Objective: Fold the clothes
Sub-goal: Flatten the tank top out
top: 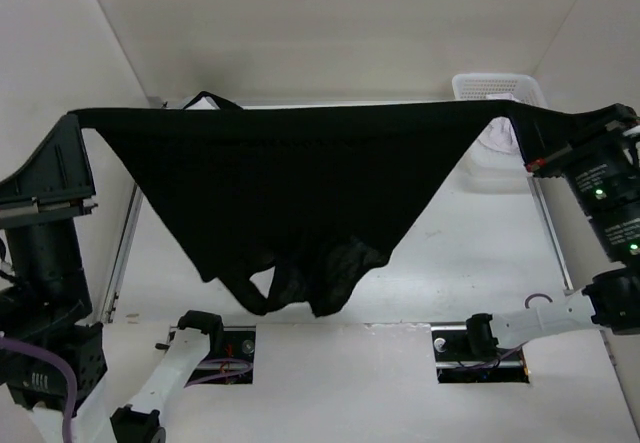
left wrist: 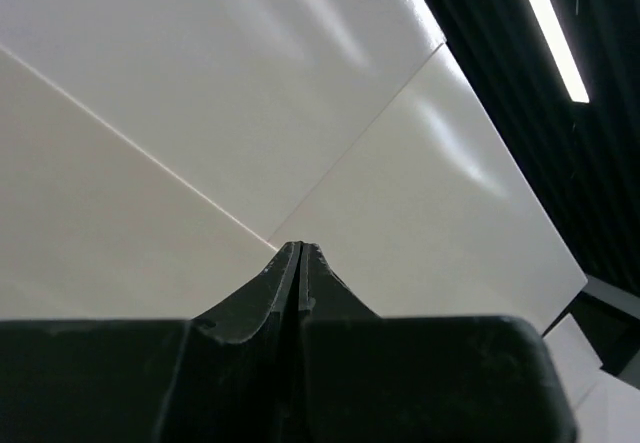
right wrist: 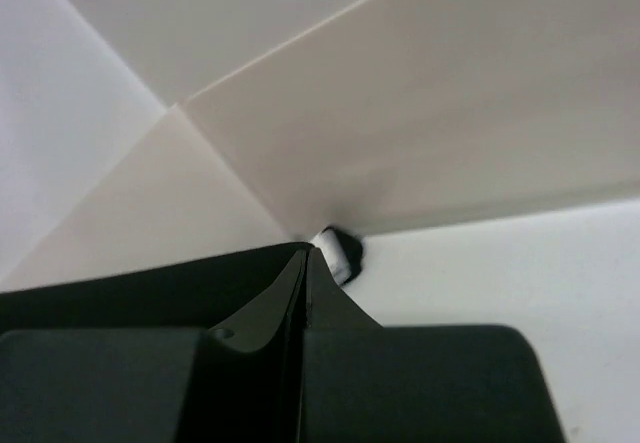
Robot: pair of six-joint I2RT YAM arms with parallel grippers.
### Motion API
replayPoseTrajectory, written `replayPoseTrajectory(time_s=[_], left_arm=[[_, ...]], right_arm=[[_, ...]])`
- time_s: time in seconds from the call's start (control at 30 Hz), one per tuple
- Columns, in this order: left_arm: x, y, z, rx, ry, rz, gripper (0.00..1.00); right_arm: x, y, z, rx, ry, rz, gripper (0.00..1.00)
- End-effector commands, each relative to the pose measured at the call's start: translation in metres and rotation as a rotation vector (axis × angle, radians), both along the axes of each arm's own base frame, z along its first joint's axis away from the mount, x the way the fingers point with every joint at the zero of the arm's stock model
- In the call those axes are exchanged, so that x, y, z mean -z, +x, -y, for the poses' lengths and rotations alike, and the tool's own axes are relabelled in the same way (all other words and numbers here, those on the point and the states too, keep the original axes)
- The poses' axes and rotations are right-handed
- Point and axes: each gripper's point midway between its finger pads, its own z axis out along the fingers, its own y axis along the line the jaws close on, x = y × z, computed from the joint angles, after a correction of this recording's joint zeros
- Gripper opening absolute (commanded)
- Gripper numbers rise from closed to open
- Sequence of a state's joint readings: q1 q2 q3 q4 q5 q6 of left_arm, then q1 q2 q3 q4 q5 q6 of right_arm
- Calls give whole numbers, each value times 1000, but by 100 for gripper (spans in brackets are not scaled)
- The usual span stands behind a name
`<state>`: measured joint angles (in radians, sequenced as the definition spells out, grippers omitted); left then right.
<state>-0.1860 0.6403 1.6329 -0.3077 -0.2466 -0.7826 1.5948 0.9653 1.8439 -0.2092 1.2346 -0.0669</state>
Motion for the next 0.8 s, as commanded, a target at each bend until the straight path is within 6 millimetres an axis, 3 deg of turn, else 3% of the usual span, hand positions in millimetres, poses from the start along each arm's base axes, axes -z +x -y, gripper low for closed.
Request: replayPoseTrajectory(time_s=[0.0, 0.1, 0.23, 0.33, 0.43, 0.5, 0.57, 0.67, 0.77], left_arm=[[21, 74, 16, -2, 61, -140, 0], [80, 139, 25, -15, 84, -318, 0], [163, 201, 25, -48, 62, -484, 0], [204, 247, 23, -64, 58, -586, 0], [224, 298, 32, -32, 72, -643, 0], [225, 332, 41, 6, 84, -666, 0], [212, 357, 49, 51, 86, -651, 0], [168, 369, 57, 102, 89, -572, 0], [116, 356, 56, 120, 98, -476, 0]], right_arm=[[-10, 13, 9, 184, -109, 72, 0], [11, 26, -20, 241, -203, 104, 0], [68, 73, -74, 232, -344, 92, 0], [112, 133, -98, 111, -325, -16, 0], [138, 207, -96, 40, -266, -106, 0], [143, 249, -88, 42, -239, -151, 0], [135, 277, -77, 72, -223, -167, 0], [100, 289, -64, 95, -198, -129, 0], [46, 274, -49, 110, -160, -43, 0]])
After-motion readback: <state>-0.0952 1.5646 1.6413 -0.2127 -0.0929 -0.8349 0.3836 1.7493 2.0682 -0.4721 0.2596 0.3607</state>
